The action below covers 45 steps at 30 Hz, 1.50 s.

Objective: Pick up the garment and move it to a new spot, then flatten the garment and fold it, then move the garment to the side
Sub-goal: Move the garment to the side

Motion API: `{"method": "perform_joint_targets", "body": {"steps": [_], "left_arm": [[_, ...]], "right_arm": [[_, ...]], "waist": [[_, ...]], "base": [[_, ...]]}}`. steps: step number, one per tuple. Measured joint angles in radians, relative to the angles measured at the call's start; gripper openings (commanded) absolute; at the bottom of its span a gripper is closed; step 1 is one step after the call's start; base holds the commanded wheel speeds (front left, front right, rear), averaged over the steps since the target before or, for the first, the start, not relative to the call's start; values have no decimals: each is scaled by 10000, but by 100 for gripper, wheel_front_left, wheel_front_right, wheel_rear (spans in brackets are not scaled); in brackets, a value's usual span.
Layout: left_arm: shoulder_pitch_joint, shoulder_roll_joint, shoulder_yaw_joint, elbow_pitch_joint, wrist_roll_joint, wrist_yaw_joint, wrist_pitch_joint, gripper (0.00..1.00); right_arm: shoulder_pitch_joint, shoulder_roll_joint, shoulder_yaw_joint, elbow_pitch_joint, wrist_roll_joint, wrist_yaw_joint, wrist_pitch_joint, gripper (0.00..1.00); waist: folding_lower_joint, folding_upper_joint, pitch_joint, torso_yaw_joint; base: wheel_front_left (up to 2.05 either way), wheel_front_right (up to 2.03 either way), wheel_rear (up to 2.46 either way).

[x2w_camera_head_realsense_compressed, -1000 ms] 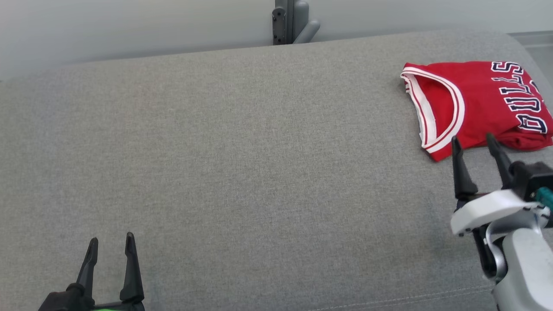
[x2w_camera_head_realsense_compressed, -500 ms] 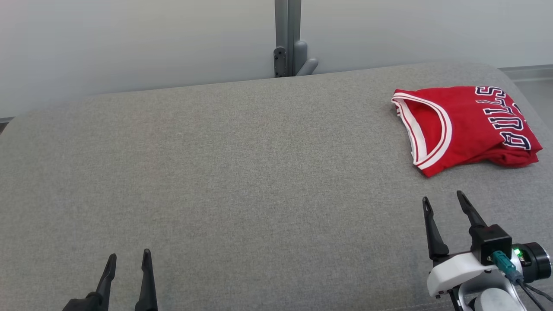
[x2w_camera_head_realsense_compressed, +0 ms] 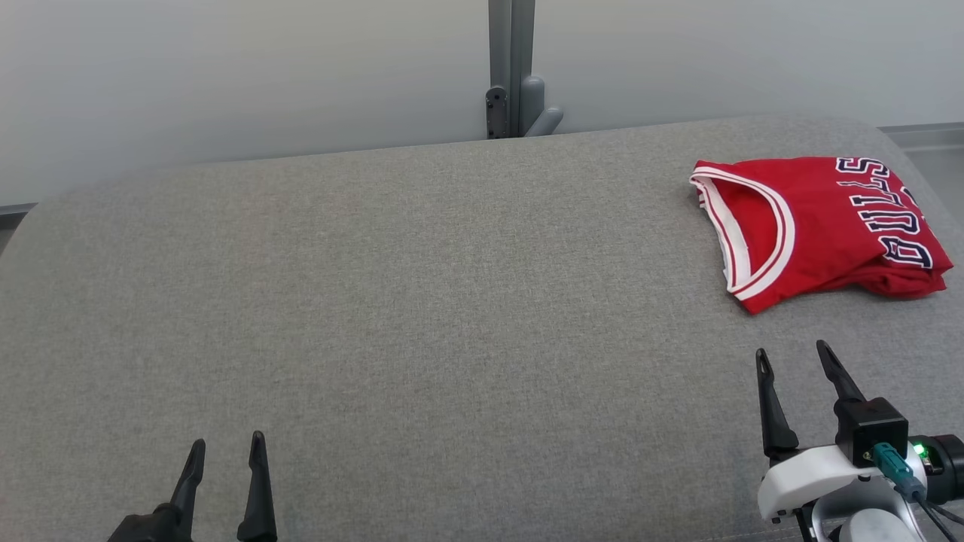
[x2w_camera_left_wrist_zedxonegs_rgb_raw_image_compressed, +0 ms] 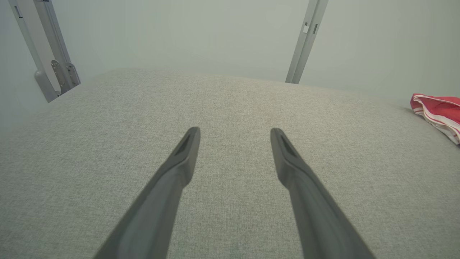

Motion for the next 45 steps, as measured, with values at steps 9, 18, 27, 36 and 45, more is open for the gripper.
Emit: {"method": "perform_joint_targets", "body": {"steps": [9, 18, 27, 36, 45], "left_arm": [[12, 19, -40, 61, -56, 2, 0, 100], [21, 50, 0, 50, -67, 0, 0, 100], [22, 48, 25, 65, -69, 2, 0, 100], [28, 48, 92, 69, -71, 2, 0, 100], [104, -13, 92, 192, -69, 10, 0, 100]], "right_arm": [[-2, 12, -77, 58, 56, 0, 0, 100], [-10, 13, -58, 128, 115, 0, 0, 100], [-20, 13, -96, 169, 115, 0, 0, 100], [-46, 13, -29, 209, 146, 0, 0, 100], [69, 63, -27, 420, 140, 2, 4, 100]], "waist": [[0, 1, -8, 2], [0, 0, -3, -121], [0, 0, 21, -129], [0, 0, -24, -125], [0, 1, -25, -122]], "base": [[0, 0, 0], [0, 0, 0], [0, 0, 0], [0, 0, 0], [0, 0, 0]]}}
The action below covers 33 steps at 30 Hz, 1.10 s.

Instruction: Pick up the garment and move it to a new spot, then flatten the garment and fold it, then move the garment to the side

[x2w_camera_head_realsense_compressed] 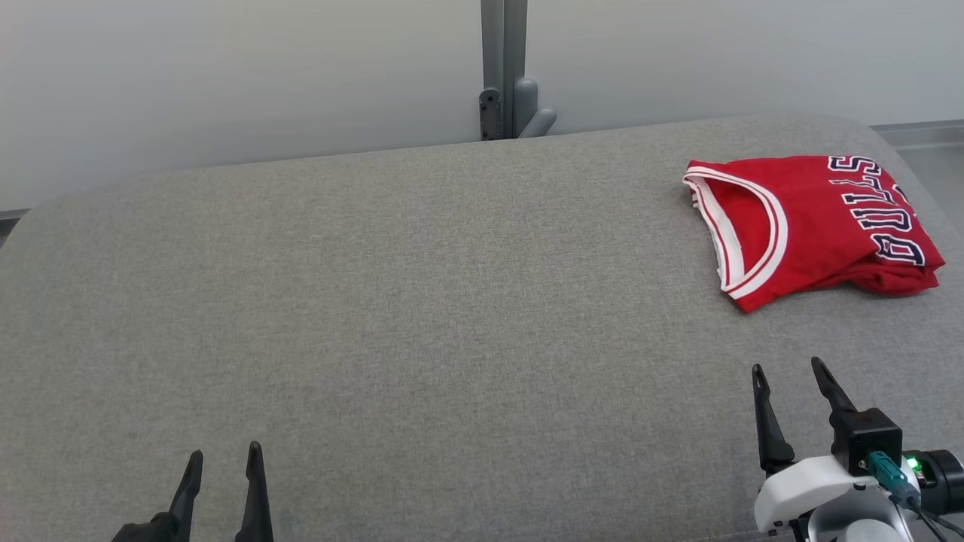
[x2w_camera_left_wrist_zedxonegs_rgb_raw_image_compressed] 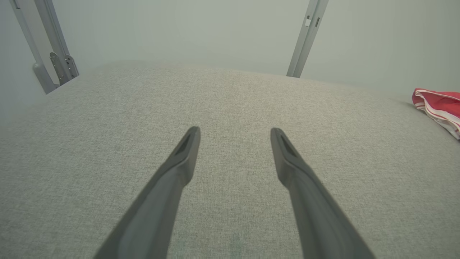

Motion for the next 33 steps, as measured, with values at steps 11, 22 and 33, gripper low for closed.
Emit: {"method": "perform_joint_targets", "body": {"steps": [11, 22, 33], "left_arm": [[8, -6, 8, 4, 0, 0, 0, 100], [32, -111, -27, 506, -989, 2, 314, 0], [-176, -111, 79, 426, -2876, 2, 823, 0]], "right_arm": [[6, 8, 10, 0, -33, 0, 2, 100], [153, 130, -125, 617, 1181, 0, 495, 0], [151, 125, -46, 353, 3582, 0, 872, 0]], "waist": [[0, 0, 8, 67], [0, 0, 12, 100], [0, 0, 19, 140]], "base": [[0, 0, 0], [0, 0, 0], [0, 0, 0]]}}
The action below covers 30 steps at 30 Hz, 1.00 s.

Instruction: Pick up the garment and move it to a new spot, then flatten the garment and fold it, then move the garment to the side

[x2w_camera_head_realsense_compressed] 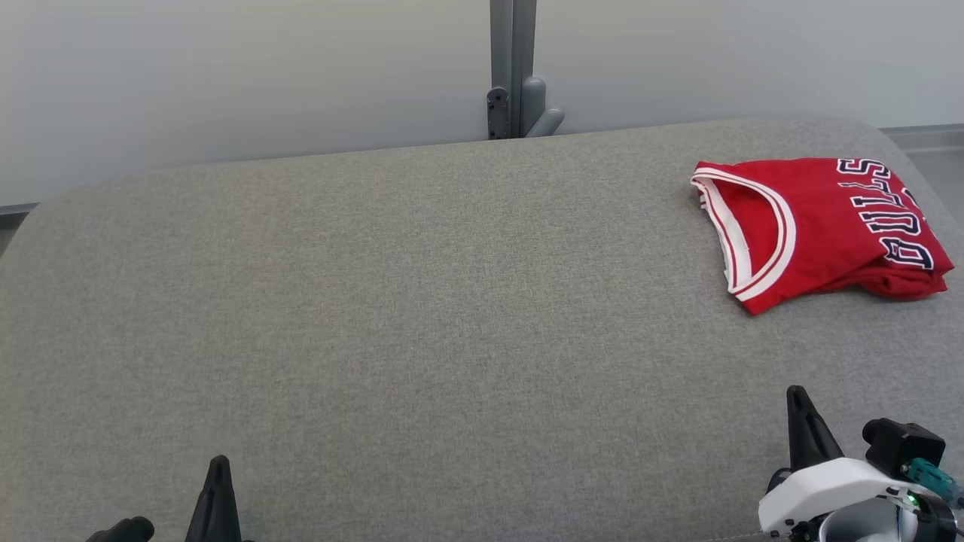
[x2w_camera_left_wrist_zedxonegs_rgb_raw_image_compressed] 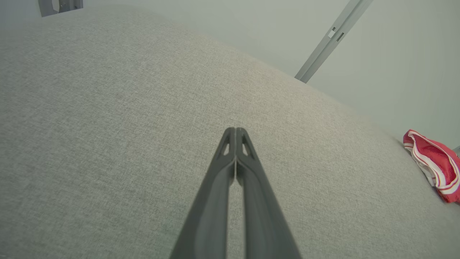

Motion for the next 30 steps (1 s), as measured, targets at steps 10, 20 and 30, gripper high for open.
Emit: {"method": "perform_joint_targets", "body": {"steps": [10, 20, 30], "left_arm": [[-233, 0, 69, -63, -1421, 0, 393, 0], [-468, 2, 136, -138, -2807, 0, 759, 0], [-674, 2, 199, -215, -4046, 0, 1104, 0]], "right_arm": [[-21, -17, 25, -161, 1701, 0, 360, 0], [-87, -31, 23, -303, 3423, -2, 723, 0], [-191, -40, 21, -426, 4955, -2, 1039, 0]], "waist": [[0, 0, 5, 32], [0, 0, 11, 68], [0, 0, 16, 104]], "base": [[0, 0, 0], [0, 0, 0], [0, 0, 0]]}}
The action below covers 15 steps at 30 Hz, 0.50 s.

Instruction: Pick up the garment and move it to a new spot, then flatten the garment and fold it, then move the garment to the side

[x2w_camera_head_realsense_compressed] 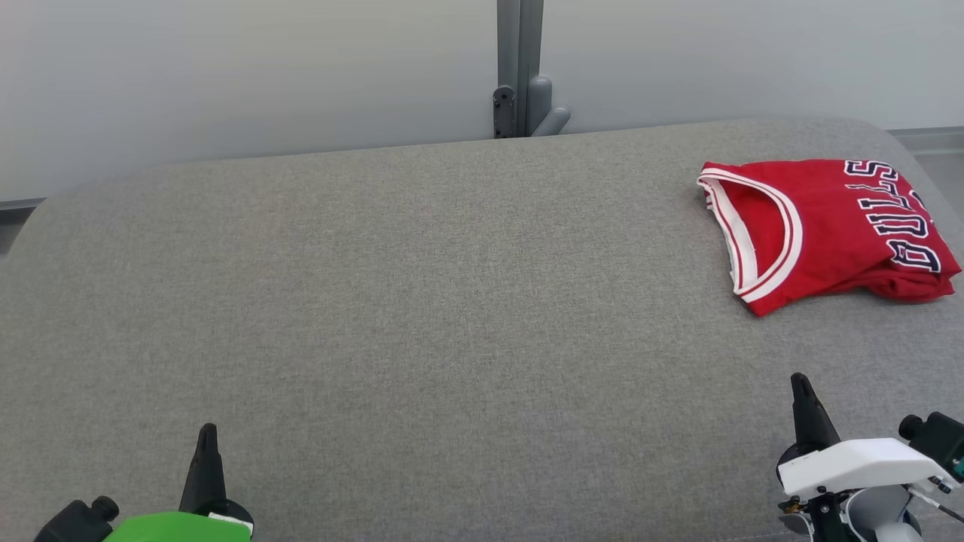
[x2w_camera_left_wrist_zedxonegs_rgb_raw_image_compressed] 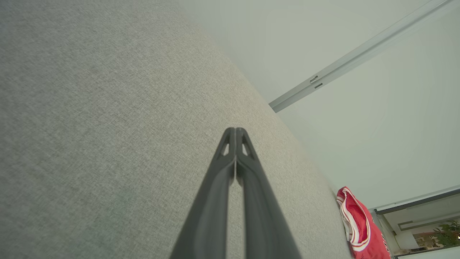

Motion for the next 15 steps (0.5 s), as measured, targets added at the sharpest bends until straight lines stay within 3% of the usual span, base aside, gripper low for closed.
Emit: {"method": "perform_joint_targets", "body": {"steps": [15], "left_arm": [[-249, 4, 94, -81, -1611, 0, 441, 0]], "right_arm": [[-76, -31, -6, -157, 2040, -2, 449, 0]], "waist": [[0, 0, 8, 54]], "base": [[0, 0, 0]]}}
